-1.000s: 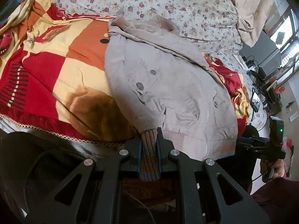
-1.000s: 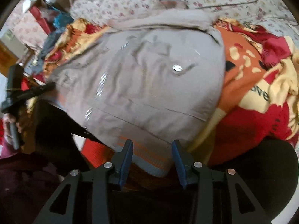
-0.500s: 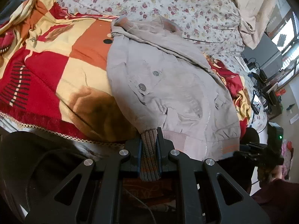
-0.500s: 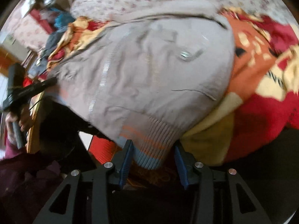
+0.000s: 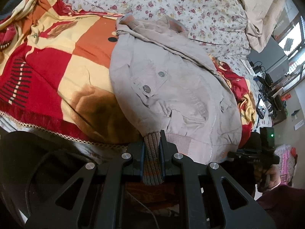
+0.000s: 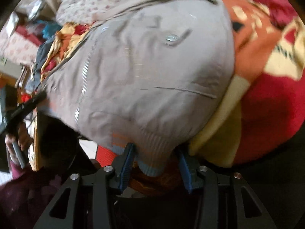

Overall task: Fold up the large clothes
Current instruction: 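Hold the ribbed hem with both grippers and lift it off the bed, then fold the hem over the jacket toward the collar and open both grippers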

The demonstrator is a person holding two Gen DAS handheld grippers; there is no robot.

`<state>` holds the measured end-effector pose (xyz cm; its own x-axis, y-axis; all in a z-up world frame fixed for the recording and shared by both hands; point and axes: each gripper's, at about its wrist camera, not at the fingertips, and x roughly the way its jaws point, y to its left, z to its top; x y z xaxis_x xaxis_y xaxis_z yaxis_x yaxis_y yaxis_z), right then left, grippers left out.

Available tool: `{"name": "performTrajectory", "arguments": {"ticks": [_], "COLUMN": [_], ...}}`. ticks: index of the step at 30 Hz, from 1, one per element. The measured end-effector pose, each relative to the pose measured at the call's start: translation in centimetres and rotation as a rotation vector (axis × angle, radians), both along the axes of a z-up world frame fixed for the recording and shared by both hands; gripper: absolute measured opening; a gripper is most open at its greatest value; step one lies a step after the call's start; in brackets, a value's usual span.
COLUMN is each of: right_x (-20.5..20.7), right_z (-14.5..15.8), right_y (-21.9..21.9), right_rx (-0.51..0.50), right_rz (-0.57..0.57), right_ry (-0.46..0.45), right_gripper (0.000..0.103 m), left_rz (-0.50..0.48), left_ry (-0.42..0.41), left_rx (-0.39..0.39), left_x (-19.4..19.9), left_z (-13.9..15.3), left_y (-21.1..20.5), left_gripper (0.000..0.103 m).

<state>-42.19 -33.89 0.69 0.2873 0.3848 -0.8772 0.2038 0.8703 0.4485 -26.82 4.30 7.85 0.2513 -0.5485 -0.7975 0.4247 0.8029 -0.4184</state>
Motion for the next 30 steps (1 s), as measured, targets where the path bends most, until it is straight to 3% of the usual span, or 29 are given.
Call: {"name": "performTrajectory", "arguments": {"ticks": [5,8,12,15,19,30], "right_x": [0.2,0.0,0.0,0.3,1.0,4.5], "right_z": [0.0,1.5,5.0,8.7,11.4,14.7], "right_y": [0.2,1.0,1.0,0.3,-0.2,-3.9], "right_rx": [0.014,0.021,0.07,0.092,0.091,0.09], "right_rz": [-0.009,0.035,0.051,0.041,0.013,-0.103], "right_ry": [-0.033,-0.108,-0.222,-0.339,-0.427,-0.563], "right_gripper": [0.045,0.024,0.014,0.013,0.012,0.012], "left_rz": [0.014,0.019,0.019,0.018,0.013,0.06], "left_ry": [0.022,0.042,0.053,0.032,0.008,-0.103], "left_rx": [0.011,0.003,-0.046,-0.076,-0.094,-0.158], "left_x": [0.5,0.8,1.3,1.6,2.0,7.3], "left_z": [-0.8,-0.8,0.6,2.0,3.3,7.4], "left_y": [-0.2,0.0,0.0,0.0,-0.2,-2.2], "left_gripper": [0.011,0.011,0.011,0.011,0.011,0.011]}}
